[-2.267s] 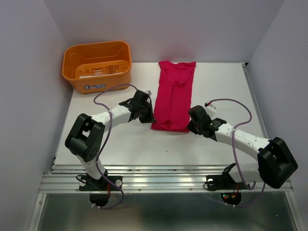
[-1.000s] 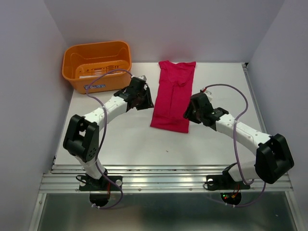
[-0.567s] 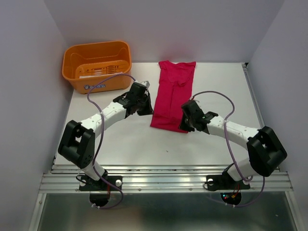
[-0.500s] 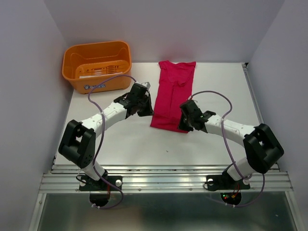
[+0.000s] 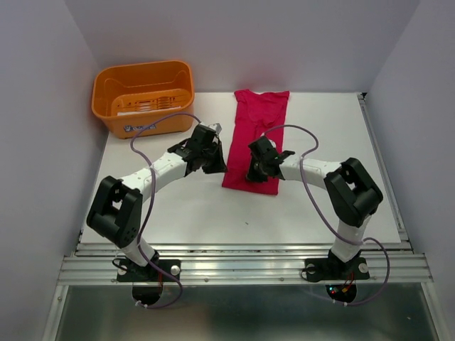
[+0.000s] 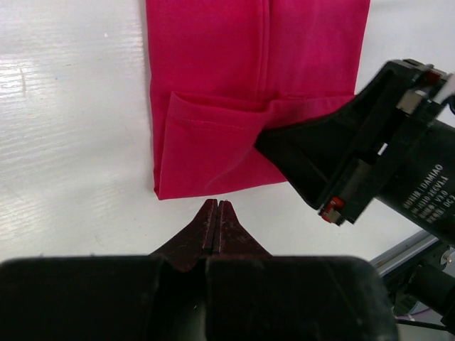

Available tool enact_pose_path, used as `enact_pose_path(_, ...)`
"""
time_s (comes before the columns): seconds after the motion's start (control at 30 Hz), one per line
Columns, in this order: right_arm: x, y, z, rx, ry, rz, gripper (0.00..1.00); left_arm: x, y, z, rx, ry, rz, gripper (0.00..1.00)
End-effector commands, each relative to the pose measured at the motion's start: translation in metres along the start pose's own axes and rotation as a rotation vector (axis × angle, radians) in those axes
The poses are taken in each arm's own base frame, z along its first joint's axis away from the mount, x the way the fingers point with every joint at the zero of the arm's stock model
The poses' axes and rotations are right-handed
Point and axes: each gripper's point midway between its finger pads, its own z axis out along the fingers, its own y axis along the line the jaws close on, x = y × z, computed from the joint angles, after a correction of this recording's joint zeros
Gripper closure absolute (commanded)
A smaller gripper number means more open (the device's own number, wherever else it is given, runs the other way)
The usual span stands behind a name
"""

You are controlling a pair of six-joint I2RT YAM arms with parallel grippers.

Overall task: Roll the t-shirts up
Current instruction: Roll the T-shirt to the center of the board.

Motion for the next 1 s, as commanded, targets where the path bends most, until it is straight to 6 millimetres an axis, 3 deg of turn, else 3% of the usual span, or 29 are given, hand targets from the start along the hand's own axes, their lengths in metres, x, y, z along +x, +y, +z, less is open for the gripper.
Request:
enact_pose_path(0.0,-0.023,0.031,0.007,-0.063,-0.046,-0.017,0.88,0.003,-0.001,0.003,0.018,0.008,0.024,1.0)
enact_pose_path(0.2,-0.039,0.029,-0.006,-0.043,-0.095,-0.027,0.88,0.009,0.001,0.014,0.026,0.039,0.02,1.0)
enact_pose_path(0.33,-0.039,0.007,-0.021,-0.007,-0.119,-0.015,0.87,0.014,0.006,0.031,0.008,0.075,0.013,1.0)
enact_pose_path(0.43,-0.044,-0.008,-0.034,0.014,-0.147,0.002,0.87,0.006,0.01,0.038,-0.018,0.06,0.009,1.0)
enact_pose_path(0.67,-0.016,-0.05,-0.026,0.1,-0.093,0.017,0.87,0.012,0.032,0.065,-0.105,0.103,-0.018,1.0)
enact_pose_path(0.8,0.002,-0.069,-0.015,0.155,-0.052,0.013,0.87,0.018,0.037,0.064,-0.116,0.104,-0.03,1.0)
enact_pose_path(0.97,0.012,-0.08,-0.018,0.177,-0.037,0.011,0.87,0.028,0.043,0.051,-0.125,0.101,-0.033,1.0)
